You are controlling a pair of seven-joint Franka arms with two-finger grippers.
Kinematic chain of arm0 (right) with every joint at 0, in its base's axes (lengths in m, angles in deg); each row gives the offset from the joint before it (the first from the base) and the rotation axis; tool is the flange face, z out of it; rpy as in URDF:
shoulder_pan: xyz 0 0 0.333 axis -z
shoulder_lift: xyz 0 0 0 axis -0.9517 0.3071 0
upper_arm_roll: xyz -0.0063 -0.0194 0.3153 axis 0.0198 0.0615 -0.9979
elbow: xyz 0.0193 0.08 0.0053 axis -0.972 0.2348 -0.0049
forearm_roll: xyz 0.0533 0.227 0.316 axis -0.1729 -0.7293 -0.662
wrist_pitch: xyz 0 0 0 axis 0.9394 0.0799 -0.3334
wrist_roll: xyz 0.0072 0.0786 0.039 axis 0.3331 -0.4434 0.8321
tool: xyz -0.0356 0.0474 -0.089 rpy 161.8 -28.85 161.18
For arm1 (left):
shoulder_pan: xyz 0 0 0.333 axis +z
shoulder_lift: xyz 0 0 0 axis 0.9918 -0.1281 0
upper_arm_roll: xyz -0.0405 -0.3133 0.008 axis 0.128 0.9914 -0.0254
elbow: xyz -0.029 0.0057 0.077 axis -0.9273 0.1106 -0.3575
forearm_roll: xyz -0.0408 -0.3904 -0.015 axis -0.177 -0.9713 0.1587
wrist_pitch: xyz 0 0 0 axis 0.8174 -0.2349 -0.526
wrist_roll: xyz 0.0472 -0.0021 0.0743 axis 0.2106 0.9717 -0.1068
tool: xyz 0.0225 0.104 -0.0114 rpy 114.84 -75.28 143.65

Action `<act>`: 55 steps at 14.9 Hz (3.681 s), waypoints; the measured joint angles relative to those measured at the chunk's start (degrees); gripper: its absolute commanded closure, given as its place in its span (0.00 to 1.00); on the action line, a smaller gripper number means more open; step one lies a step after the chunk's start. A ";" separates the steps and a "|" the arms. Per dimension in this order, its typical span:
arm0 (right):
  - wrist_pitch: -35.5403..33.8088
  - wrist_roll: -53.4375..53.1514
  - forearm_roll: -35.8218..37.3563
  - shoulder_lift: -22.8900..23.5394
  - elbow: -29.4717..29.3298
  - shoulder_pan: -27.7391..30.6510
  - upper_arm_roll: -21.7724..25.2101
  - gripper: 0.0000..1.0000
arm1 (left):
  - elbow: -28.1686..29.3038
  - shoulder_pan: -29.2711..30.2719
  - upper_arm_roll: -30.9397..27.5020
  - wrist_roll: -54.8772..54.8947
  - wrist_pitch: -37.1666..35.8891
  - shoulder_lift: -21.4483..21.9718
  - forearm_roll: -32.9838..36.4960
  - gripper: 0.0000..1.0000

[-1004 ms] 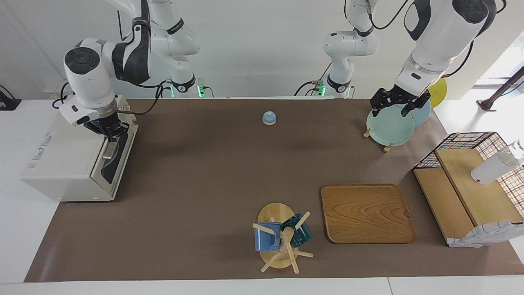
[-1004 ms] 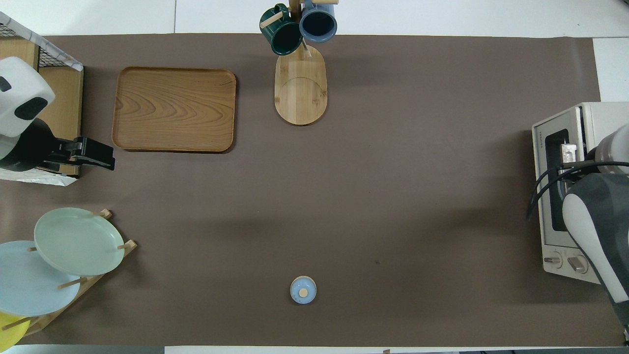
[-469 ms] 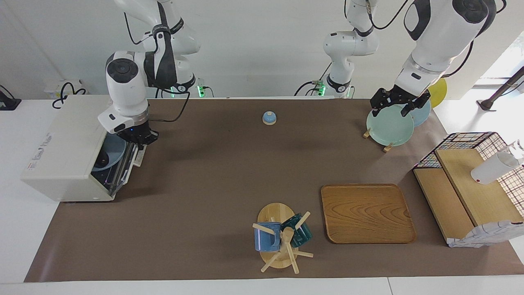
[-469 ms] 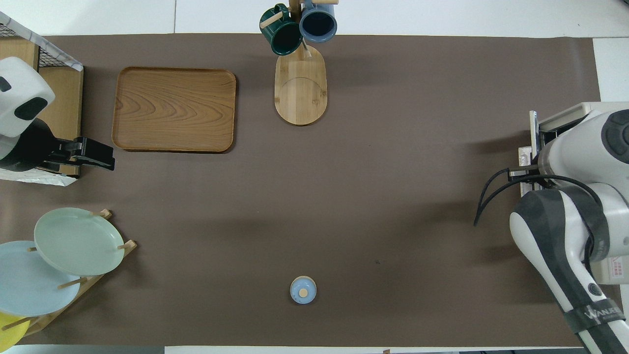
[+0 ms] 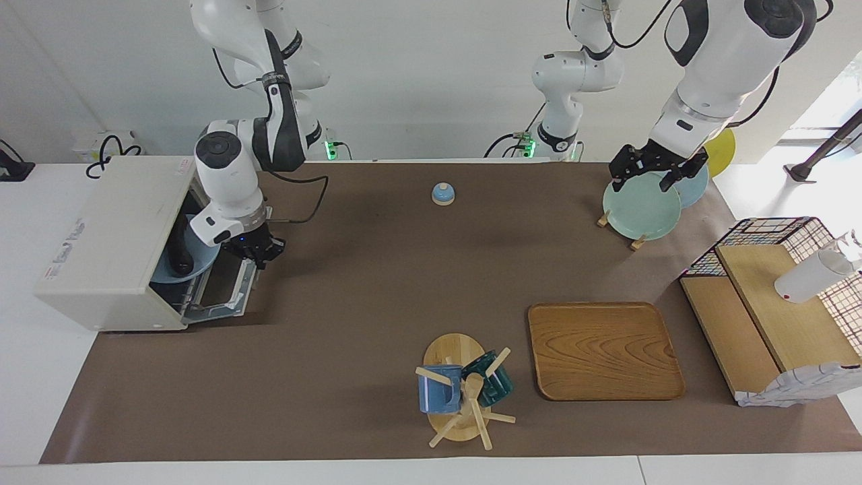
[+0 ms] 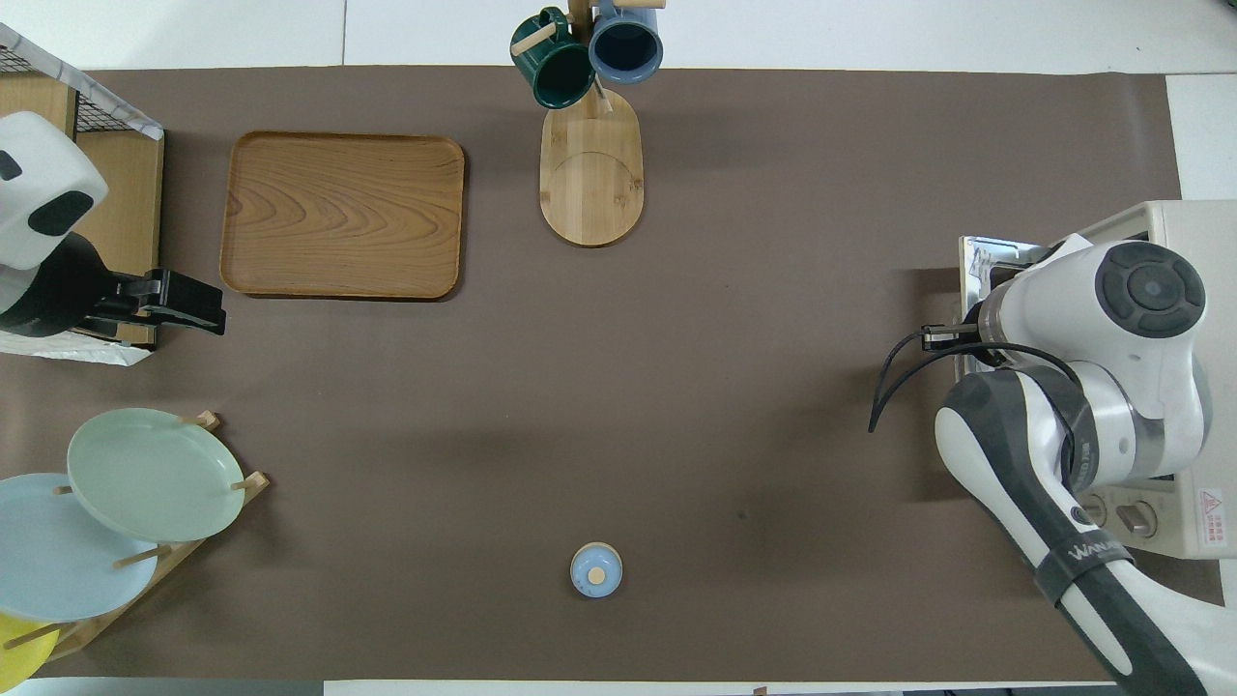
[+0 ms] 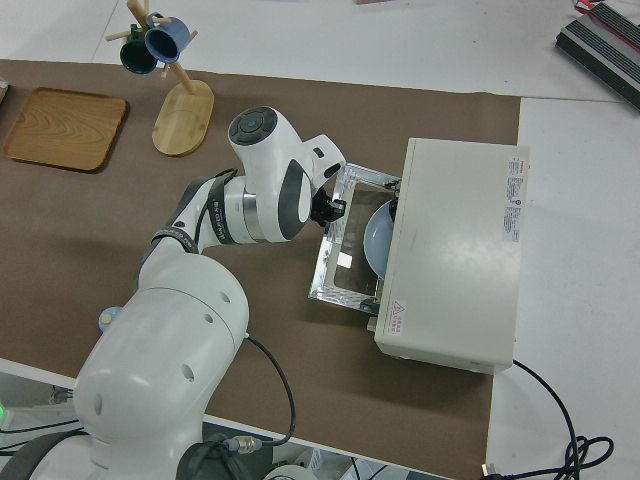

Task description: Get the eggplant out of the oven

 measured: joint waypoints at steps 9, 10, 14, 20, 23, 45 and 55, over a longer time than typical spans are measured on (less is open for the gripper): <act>4.07 -3.86 -0.82 4.81 -0.46 -0.76 0.35 1.00 | 0.00 0.00 0.00 0.00 0.02 0.00 0.00 0.00; 4.09 -4.15 -1.02 4.81 -0.90 -0.78 0.35 1.00 | 0.00 0.00 0.00 0.00 0.03 0.00 0.00 0.00; 1.83 -4.21 -2.92 4.77 -4.64 -1.36 -0.24 0.61 | 0.00 0.00 0.00 0.00 0.06 0.00 0.00 0.00; -14.11 -4.22 1.69 1.21 -9.53 -1.98 -0.35 0.71 | 0.00 0.00 0.00 0.00 0.33 0.00 0.00 0.00; -19.07 -4.22 5.55 0.02 -9.43 -1.25 0.10 0.73 | 0.00 0.00 0.00 0.00 0.39 0.00 0.00 0.00; -15.63 2.69 8.09 -1.62 -6.14 4.92 -0.09 0.73 | 0.19 0.00 0.00 0.00 0.99 0.00 0.00 0.00; -10.83 5.11 5.02 -1.74 -3.48 5.42 -0.31 0.73 | 0.21 0.00 0.00 0.00 2.02 0.00 0.00 0.00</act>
